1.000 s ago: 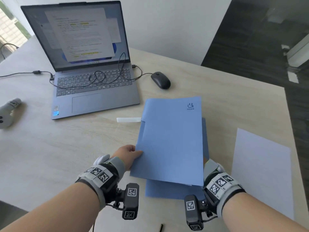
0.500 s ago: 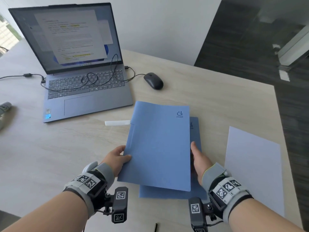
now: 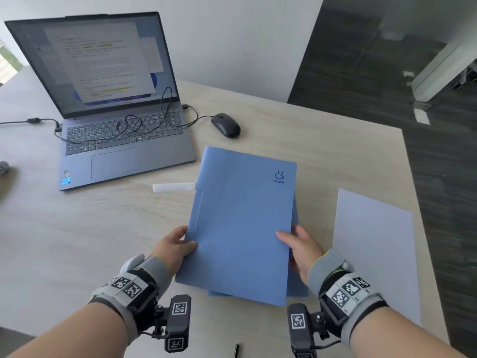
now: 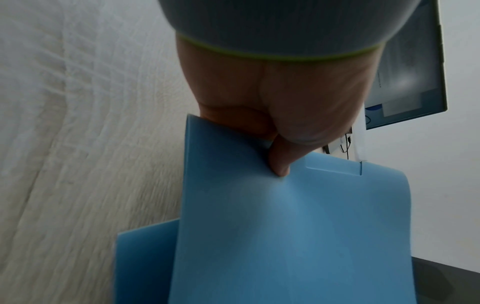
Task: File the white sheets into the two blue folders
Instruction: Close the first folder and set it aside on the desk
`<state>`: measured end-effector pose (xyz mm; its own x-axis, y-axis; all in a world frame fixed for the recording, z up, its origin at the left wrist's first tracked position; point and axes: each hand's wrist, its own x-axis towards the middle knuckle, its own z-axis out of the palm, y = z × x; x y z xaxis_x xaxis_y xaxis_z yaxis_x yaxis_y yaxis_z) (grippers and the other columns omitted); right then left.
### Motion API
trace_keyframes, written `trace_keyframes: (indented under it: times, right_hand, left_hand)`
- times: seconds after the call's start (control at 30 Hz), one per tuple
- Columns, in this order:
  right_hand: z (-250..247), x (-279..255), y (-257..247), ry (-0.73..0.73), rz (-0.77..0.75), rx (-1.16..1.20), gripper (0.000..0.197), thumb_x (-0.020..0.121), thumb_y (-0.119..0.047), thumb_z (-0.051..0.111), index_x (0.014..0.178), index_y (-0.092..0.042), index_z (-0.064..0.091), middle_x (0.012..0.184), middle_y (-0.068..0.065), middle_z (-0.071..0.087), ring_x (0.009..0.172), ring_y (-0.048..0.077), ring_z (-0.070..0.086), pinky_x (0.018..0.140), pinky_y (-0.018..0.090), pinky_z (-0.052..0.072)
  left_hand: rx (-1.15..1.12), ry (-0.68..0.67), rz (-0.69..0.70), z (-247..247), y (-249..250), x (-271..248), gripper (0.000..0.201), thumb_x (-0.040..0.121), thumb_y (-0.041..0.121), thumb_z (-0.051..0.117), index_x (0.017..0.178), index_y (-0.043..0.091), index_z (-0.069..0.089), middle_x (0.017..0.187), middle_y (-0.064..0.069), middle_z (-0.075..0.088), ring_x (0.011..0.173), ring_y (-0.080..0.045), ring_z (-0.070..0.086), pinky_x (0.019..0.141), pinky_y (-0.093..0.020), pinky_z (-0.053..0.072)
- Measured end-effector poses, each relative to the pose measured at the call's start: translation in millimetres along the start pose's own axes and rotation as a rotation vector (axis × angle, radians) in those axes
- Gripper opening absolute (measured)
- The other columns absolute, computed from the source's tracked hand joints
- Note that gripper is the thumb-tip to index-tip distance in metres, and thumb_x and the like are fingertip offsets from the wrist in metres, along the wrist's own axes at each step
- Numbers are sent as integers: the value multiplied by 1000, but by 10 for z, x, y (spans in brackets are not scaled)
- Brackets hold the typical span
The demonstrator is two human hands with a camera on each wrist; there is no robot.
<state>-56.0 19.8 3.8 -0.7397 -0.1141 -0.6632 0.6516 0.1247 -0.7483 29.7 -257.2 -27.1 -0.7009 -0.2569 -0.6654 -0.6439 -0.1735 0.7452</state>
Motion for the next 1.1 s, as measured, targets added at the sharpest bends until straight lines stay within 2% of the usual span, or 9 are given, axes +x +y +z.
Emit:
trace_keyframes:
  times: [0.13, 0.23, 0.37, 0.5, 0.6, 0.7, 0.77, 0.97, 1.1]
  right_hand:
    - [-62, -44, 116, -11, -50, 70, 21, 97, -7, 52, 109, -13, 68, 105, 10, 76, 95, 31, 72, 81, 45, 57]
    - [-165, -63, 174, 75, -116, 53, 25, 98, -2, 48, 113, -11, 66, 107, 9, 75, 95, 28, 71, 81, 43, 57]
    - [-376, -91, 231, 143, -158, 1, 28, 97, -1, 49, 100, -20, 71, 104, 6, 77, 99, 31, 71, 92, 53, 54]
    - [-517, -136, 240, 123, -174, -76, 24, 95, -3, 52, 95, -18, 72, 97, 5, 78, 95, 34, 72, 90, 59, 54]
    - [-554, -169, 243, 113, -183, -98, 22, 94, -3, 54, 96, -17, 72, 97, 7, 78, 95, 34, 73, 90, 57, 55]
    - [-559, -200, 247, 119, -185, -90, 24, 95, -2, 53, 96, -17, 72, 97, 6, 78, 94, 33, 73, 88, 55, 56]
    - [-563, -213, 268, 122, -185, -93, 23, 95, -2, 53, 96, -15, 72, 98, 9, 78, 95, 34, 72, 89, 55, 56]
    - [-616, -271, 338, 133, -150, -60, 20, 95, 2, 52, 99, -6, 70, 104, 20, 75, 99, 42, 69, 88, 55, 56]
    - [-618, -275, 334, 118, -151, -104, 22, 94, 1, 53, 97, -11, 71, 98, 13, 77, 97, 40, 71, 88, 55, 56]
  left_hand:
    - [259, -51, 32, 34, 63, -48, 38, 71, 26, 64, 109, 32, 65, 95, -2, 79, 90, -28, 73, 92, -50, 55]
    - [623, -42, 85, 141, 218, -129, 19, 79, 32, 67, 97, 32, 62, 88, 7, 72, 85, -21, 69, 81, -36, 55]
    - [884, 174, 404, 199, 490, -194, 22, 80, 34, 72, 100, 26, 65, 86, 7, 58, 85, -20, 59, 73, -30, 41]
    - [1040, 387, 598, 188, 655, -222, 45, 75, 50, 71, 116, 33, 60, 119, 4, 56, 113, -26, 53, 91, -41, 41]
    - [1140, 281, 435, 193, 676, -196, 64, 76, 68, 59, 132, 38, 47, 128, 11, 57, 123, -20, 52, 98, -42, 37]
    - [1043, 96, 281, 238, 601, -189, 35, 82, 59, 60, 100, 30, 60, 88, 12, 65, 91, -23, 64, 76, -34, 47]
    - [1020, 70, 256, 254, 543, -203, 28, 83, 55, 59, 79, 27, 55, 75, 7, 65, 72, -23, 66, 64, -33, 49]
    - [837, -70, 144, 328, 460, -291, 22, 90, 40, 56, 89, 19, 60, 80, 7, 75, 62, -17, 72, 61, -29, 50]
    - [942, -3, 128, 314, 486, -297, 26, 82, 48, 59, 79, 22, 63, 68, 1, 73, 50, -16, 61, 55, -26, 47]
